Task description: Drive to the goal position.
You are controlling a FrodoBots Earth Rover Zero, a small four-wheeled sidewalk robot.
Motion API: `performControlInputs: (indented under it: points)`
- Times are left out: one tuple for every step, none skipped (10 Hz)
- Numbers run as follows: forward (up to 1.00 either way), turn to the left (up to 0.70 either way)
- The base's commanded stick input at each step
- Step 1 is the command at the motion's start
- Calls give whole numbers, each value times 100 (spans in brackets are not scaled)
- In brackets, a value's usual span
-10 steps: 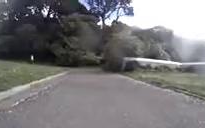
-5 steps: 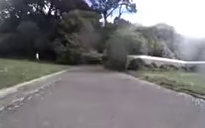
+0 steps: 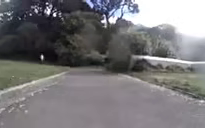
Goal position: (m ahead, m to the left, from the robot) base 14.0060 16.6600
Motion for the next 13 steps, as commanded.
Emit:
performControlInputs:
  points:
    - [0, -7]
    - [0, -8]
    - [2, -6]
    - [6, -1]
    - [22, -1]
    - [40, 0]
    - [74, 0]
    - [100, 0]
    - [100, 0]
    - [100, 0]
    - [100, 0]
    - [100, 0]
    - [100, 0]
